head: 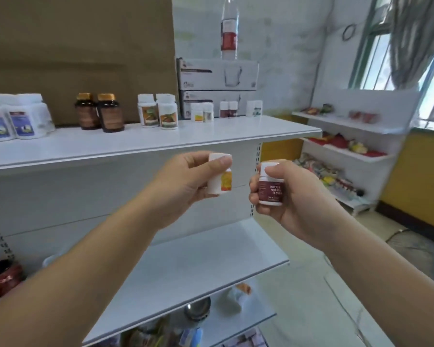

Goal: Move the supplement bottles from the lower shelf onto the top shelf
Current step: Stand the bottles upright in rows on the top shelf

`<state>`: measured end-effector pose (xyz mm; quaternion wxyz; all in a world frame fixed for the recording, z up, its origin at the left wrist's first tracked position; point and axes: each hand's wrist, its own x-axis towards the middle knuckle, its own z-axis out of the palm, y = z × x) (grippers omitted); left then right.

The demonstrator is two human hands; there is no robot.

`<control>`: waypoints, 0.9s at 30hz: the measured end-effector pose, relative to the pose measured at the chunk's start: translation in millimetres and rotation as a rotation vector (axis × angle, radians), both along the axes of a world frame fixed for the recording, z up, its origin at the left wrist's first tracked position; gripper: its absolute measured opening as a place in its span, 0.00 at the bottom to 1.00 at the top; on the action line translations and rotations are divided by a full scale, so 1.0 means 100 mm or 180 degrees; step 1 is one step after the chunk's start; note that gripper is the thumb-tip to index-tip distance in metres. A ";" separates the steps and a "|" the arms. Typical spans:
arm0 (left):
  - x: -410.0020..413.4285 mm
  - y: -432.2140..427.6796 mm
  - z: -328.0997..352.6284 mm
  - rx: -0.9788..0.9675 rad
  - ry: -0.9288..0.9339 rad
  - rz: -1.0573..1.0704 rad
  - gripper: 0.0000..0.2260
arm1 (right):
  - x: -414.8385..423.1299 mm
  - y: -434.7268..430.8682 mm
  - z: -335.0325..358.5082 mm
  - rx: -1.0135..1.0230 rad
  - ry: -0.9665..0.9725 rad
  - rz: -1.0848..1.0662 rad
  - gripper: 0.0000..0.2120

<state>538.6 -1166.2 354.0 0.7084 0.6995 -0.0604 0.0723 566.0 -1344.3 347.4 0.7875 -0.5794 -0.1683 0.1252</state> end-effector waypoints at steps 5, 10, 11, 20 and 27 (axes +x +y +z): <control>0.48 0.10 0.45 0.0689 -0.0048 -0.0090 0.17 | 0.56 -0.12 0.25 -0.0095 -0.0247 -0.0127 0.03; 1.05 0.28 0.99 0.1806 -0.0300 0.0187 0.16 | 1.27 -0.10 0.62 -0.0403 -0.0956 -0.0066 0.06; 1.18 0.31 1.08 0.2075 -0.0340 0.0283 0.14 | 1.43 -0.09 0.69 -0.0563 -0.1108 -0.0028 0.07; 2.57 0.36 1.24 0.3291 -0.0070 0.0624 0.10 | 2.99 0.10 0.96 -0.1458 -0.1712 -0.0195 0.07; 3.26 0.28 1.10 0.3921 0.0000 0.1180 0.11 | 3.88 0.39 1.09 -0.2377 -0.1946 -0.0039 0.12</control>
